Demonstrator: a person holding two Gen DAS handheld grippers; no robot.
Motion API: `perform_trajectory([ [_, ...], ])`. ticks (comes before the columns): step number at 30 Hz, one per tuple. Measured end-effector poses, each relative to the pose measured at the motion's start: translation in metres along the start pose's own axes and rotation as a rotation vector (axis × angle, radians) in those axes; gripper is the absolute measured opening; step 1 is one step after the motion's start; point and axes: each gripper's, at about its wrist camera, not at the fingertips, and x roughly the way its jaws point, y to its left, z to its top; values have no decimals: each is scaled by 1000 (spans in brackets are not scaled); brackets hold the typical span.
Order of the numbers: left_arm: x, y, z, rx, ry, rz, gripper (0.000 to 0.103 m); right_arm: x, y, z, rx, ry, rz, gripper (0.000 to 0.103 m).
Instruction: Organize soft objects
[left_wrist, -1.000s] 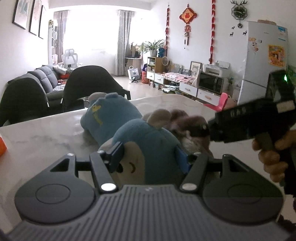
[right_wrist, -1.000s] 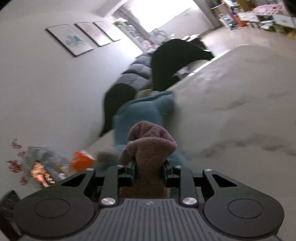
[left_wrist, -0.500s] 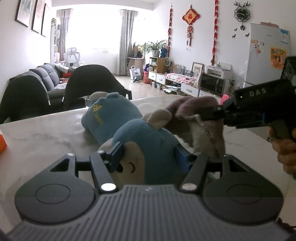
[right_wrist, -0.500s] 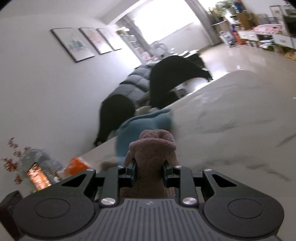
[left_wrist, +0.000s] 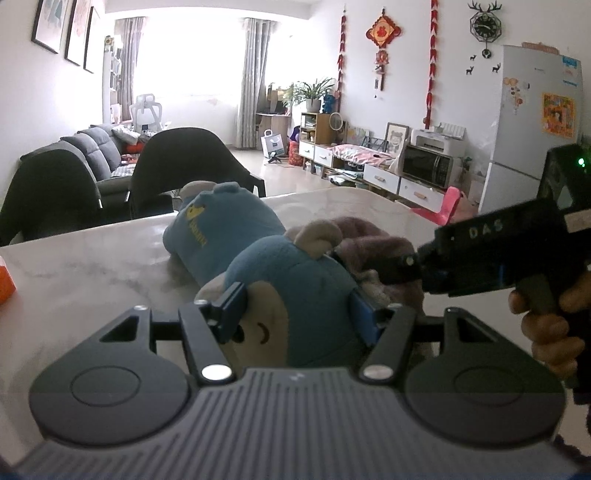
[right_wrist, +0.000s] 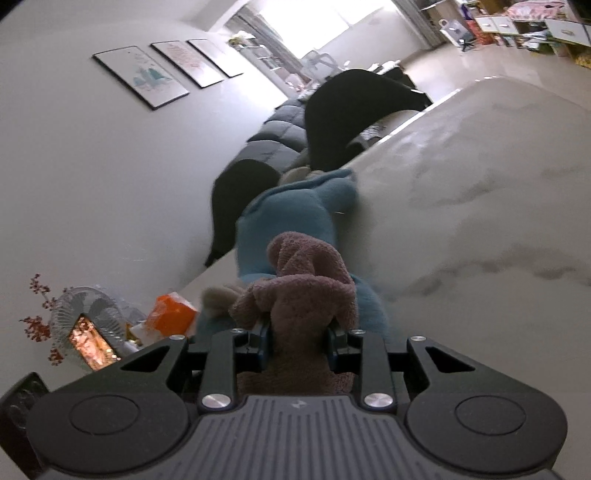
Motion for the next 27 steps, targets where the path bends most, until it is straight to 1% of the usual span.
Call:
perform_trajectory([
  [3,-1,2,0,-7,0,-1,62,-1,-5,-2,-10,-4,-75,31],
  [5,-1,3,0,-8,-1,-1,62,-4,-9,-2,-10,-14,-104,31],
  [9,-2,3,0,-10,-1,0,62,-16,-8,1,-46,-75,-182,30],
  [11,-2,3,0,-12,-1,-2,62,-22,-4,3,-61,-101,-192,30],
  [14,-1,3,0,-13,-1,-3,62,-28,8,6,-81,-124,-157,29],
  [17,-1,4,0,-14,-2,-5,62,-28,24,6,-104,-118,-81,29],
  [21,0,4,0,-15,-1,-6,62,-14,39,0,-120,-57,29,29],
  [22,0,3,0,-15,-1,-5,62,-9,40,-2,-118,-38,39,29],
  [24,0,1,-1,-9,3,-2,62,0,39,-6,-116,-14,30,30],
  [27,0,0,-1,-7,2,-4,62,2,29,-6,-72,-4,50,30],
])
